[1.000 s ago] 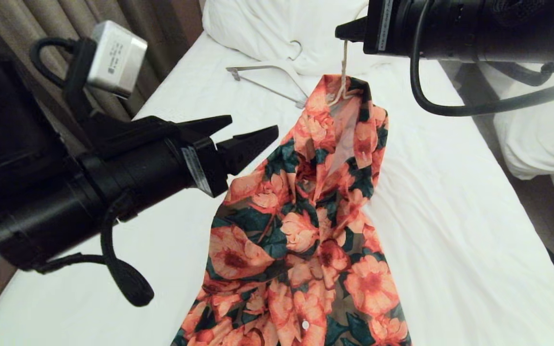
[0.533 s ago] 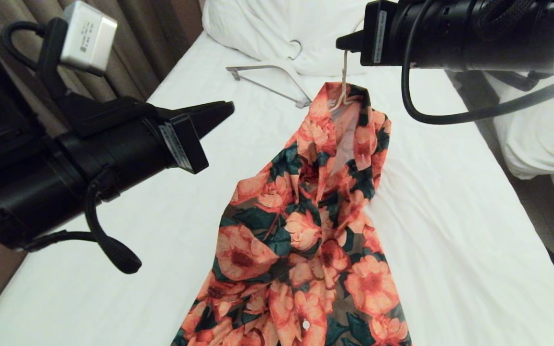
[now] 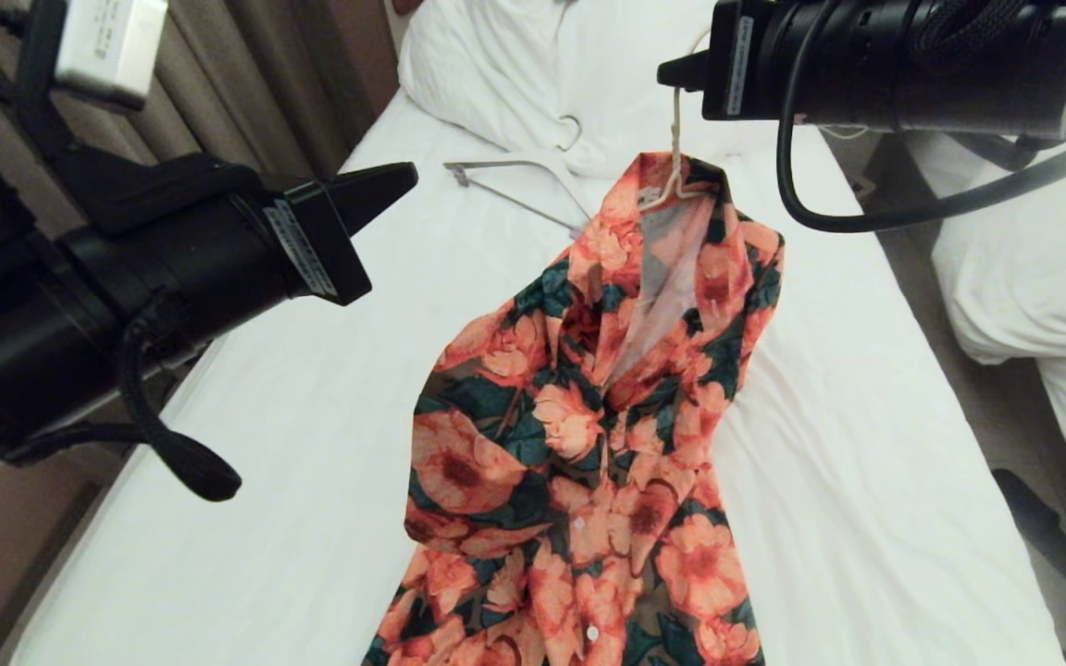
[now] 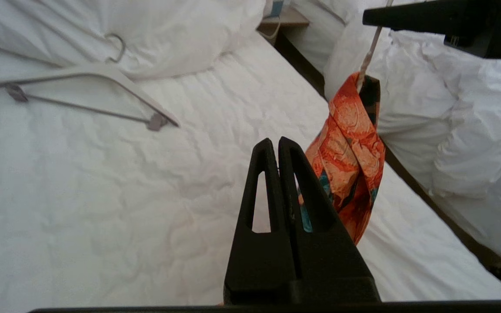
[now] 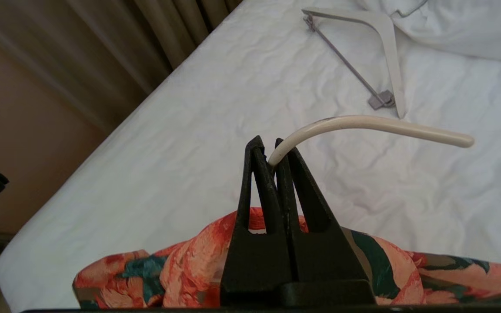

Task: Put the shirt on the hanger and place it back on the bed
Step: Take the clothes hanger out of the clothes

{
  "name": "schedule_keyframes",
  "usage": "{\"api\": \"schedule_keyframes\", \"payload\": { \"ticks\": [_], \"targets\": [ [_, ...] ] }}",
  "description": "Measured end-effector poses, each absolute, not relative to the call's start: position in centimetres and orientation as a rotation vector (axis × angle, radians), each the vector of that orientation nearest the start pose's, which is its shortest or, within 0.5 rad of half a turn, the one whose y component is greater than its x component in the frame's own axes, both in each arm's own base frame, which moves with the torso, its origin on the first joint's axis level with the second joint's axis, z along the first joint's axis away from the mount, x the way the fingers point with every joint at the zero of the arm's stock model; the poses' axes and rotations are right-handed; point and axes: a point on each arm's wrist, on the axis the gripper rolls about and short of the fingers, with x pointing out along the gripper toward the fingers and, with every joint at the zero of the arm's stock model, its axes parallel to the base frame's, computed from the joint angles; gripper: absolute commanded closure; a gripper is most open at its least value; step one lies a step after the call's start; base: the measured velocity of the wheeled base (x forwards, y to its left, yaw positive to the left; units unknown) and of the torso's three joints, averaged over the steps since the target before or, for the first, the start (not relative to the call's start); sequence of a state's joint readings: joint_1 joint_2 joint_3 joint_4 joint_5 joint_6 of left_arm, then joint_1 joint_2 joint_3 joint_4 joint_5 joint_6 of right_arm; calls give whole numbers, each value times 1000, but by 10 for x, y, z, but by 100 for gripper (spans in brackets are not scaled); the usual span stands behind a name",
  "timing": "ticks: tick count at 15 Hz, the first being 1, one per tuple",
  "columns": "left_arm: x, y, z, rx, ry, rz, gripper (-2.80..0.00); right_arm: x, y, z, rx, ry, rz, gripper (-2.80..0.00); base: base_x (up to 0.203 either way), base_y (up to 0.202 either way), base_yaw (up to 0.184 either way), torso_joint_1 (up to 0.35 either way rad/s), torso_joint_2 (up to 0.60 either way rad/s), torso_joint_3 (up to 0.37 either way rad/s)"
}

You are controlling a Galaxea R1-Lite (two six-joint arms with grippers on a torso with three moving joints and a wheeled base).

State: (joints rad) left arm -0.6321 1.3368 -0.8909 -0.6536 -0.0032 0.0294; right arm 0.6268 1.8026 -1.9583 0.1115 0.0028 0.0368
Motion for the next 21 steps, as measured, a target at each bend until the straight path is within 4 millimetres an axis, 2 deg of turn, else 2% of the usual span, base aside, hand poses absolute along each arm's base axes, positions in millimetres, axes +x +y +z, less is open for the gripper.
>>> {"api": "schedule_keyframes", "payload": {
  "ticks": [10,17,21],
  "targets": [
    [168,-119,317,-52,-261,-617,0,268,194,414,43,-211,625,0,0,0,0,206,-562,-359],
    [169,-120,317,-53,-257,-619,0,264,191,424,69,-289,627,0,0,0,0,160,-381,-227],
    [169,-120,322,-134,-253,-627,0,263,190,428,74,-325,627,0,0,0,0,144,-337,-192]
  ]
}}
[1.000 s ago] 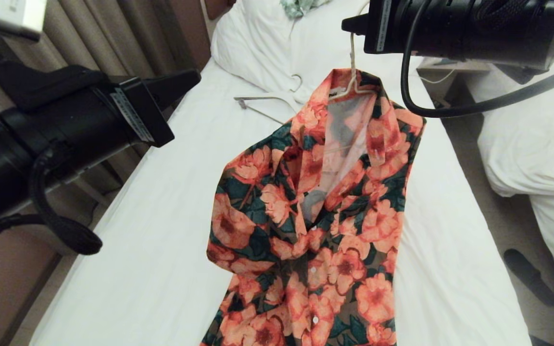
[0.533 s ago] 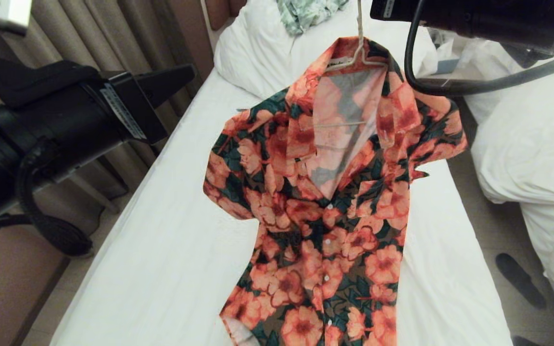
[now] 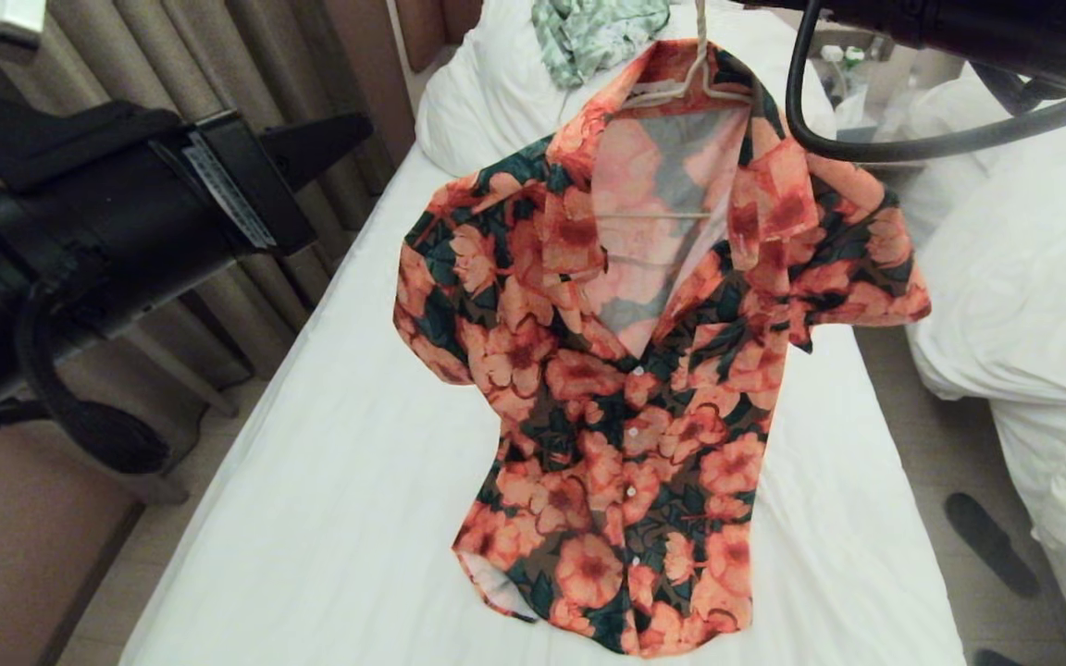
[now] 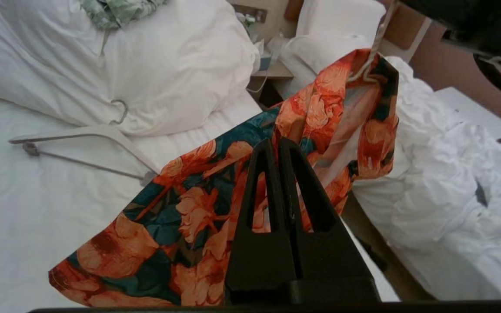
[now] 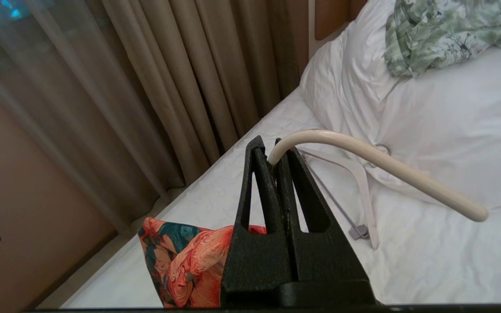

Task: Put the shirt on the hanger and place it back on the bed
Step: Take the clothes hanger out of the clothes

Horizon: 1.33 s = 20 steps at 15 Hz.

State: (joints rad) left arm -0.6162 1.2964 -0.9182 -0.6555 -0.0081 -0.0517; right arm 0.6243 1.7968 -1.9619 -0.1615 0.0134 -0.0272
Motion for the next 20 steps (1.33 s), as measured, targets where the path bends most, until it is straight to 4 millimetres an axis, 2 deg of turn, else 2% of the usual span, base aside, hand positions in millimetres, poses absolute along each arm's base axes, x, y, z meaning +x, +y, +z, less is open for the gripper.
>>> {"api": "schedule_keyframes", "payload": {
  "ticks": [5,12,16,20],
  "targets": [
    [176,-123,319,-137,-234,-622,0,263,185,431,71,-344,617,0,0,0,0,148,-324,-189],
    [200,-139,298,-108,-143,-618,0,262,174,437,68,-361,618,0,0,0,0,126,-273,-154],
    [215,-155,278,-115,-56,-640,0,268,164,437,102,-347,710,0,0,0,0,0,0,0],
    [247,-173,249,-140,59,-620,0,268,160,438,106,-349,719,0,0,0,0,0,0,0]
  ]
}}
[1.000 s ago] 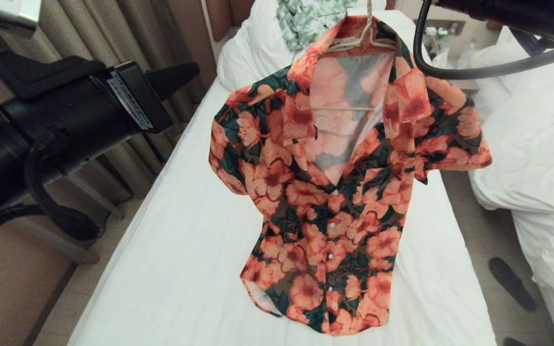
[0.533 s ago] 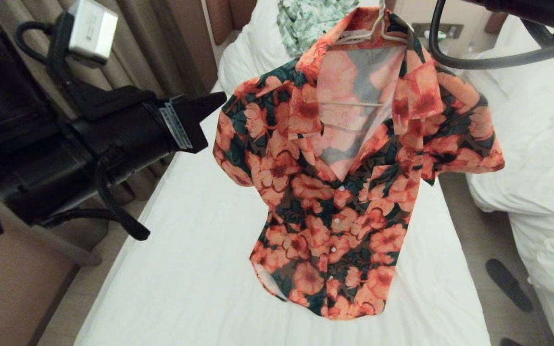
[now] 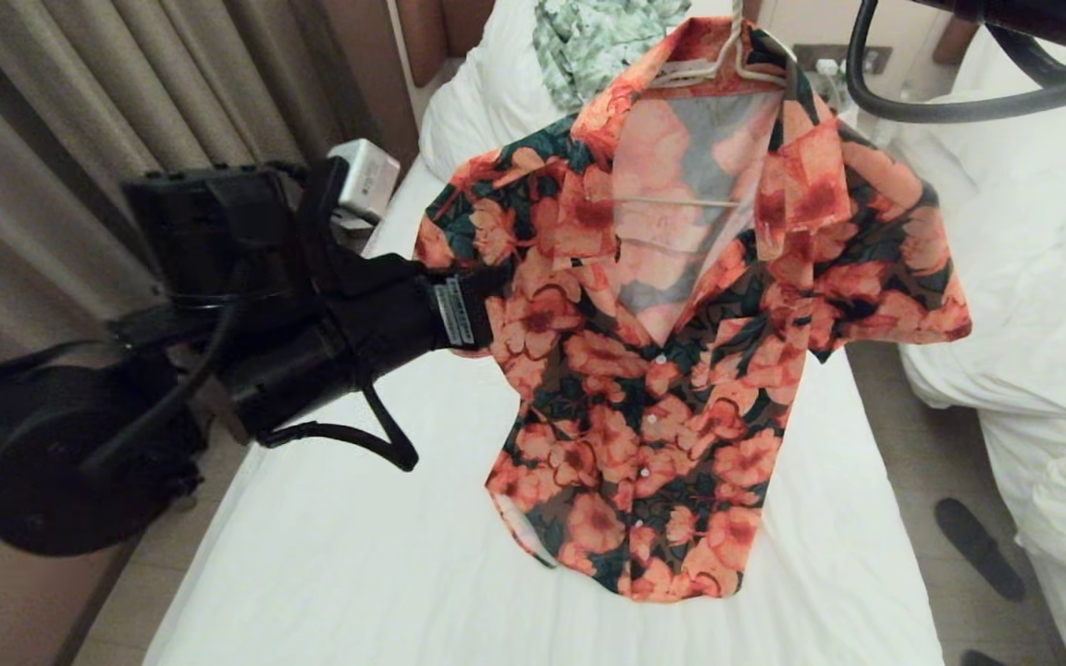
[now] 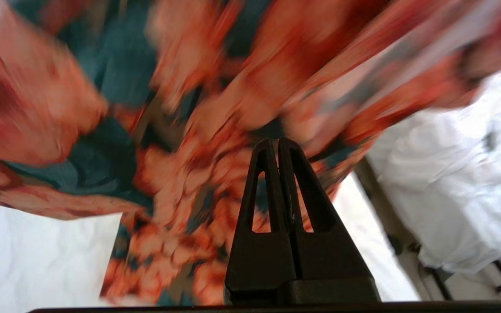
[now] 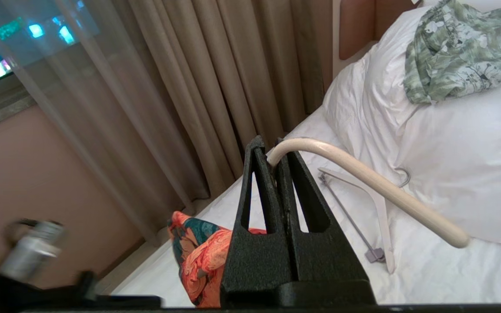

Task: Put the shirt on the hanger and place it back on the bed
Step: Take the clothes hanger out of the clothes

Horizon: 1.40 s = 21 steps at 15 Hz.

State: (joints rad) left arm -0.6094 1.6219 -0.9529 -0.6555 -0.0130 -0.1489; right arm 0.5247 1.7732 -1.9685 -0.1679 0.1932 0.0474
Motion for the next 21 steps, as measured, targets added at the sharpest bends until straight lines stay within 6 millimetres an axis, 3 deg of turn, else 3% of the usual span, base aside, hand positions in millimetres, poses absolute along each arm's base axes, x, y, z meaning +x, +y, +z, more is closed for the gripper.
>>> {"api": "schedule_keyframes", "payload": {
  "ticks": [1,2,5,10,17,18,19,21],
  "targets": [
    [255,-176,242,-136,80,-610,0,269,159,438,106,-350,716,0,0,0,0,0,0,0],
    [261,-178,235,-130,102,-599,-280,269,159,438,105,-348,714,0,0,0,0,0,0,0],
    [272,-180,222,-107,134,-573,-280,270,157,439,103,-350,710,0,0,0,0,0,0,0],
    [278,-171,220,-22,123,-487,-280,270,156,439,101,-352,712,0,0,0,0,0,0,0],
    [306,-185,205,-32,33,-365,-280,268,159,439,103,-352,724,0,0,0,0,0,0,0],
    [310,-186,201,-21,24,-357,-186,268,159,439,103,-352,725,0,0,0,0,0,0,0],
    [314,-187,196,-10,21,-347,0,268,159,439,103,-352,726,0,0,0,0,0,0,0],
    [318,-190,189,1,32,-338,0,268,159,439,103,-353,726,0,0,0,0,0,0,0]
  ]
}}
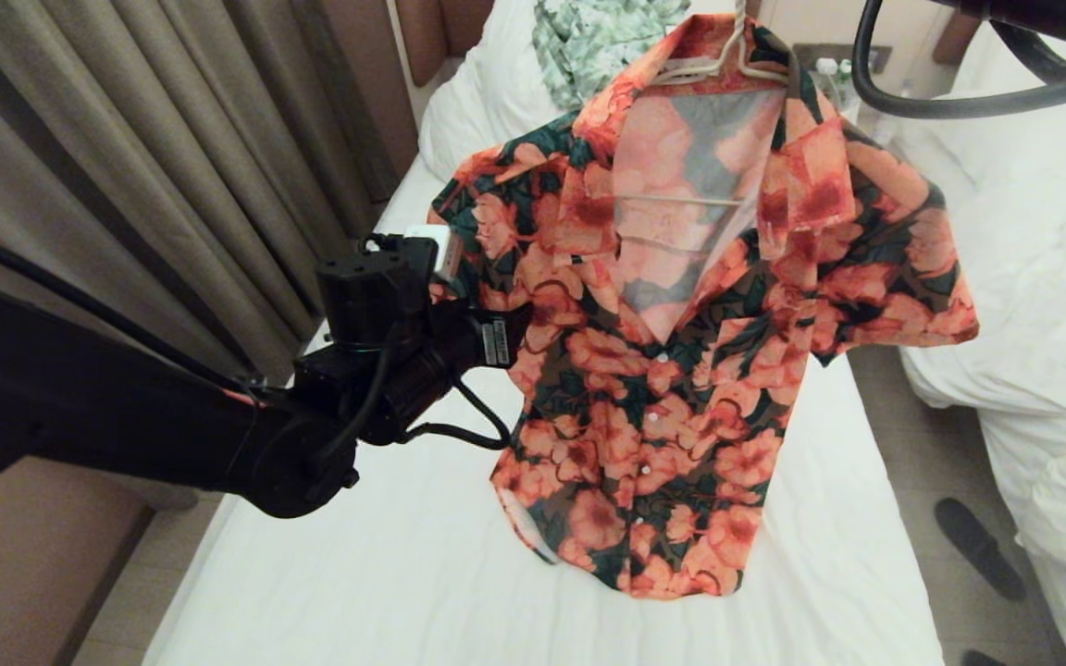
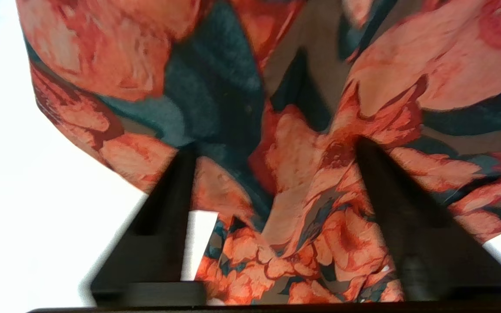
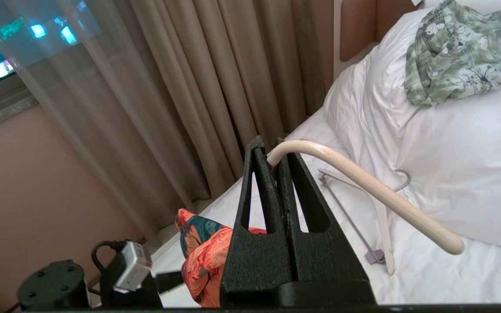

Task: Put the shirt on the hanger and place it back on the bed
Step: Take the clothes hanger out of the clothes

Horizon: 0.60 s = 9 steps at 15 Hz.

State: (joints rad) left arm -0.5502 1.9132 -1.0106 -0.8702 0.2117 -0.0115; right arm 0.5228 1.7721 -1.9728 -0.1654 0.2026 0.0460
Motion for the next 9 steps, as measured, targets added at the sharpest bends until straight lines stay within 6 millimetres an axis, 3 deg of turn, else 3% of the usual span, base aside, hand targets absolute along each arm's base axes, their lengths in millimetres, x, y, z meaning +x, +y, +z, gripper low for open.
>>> {"api": "schedule_keyframes", "payload": {
  "ticks": [9],
  "targets": [
    [306,-196,198,-15,-2,-364,0,268,160,439,103,-352,727,0,0,0,0,0,0,0]
  ]
}}
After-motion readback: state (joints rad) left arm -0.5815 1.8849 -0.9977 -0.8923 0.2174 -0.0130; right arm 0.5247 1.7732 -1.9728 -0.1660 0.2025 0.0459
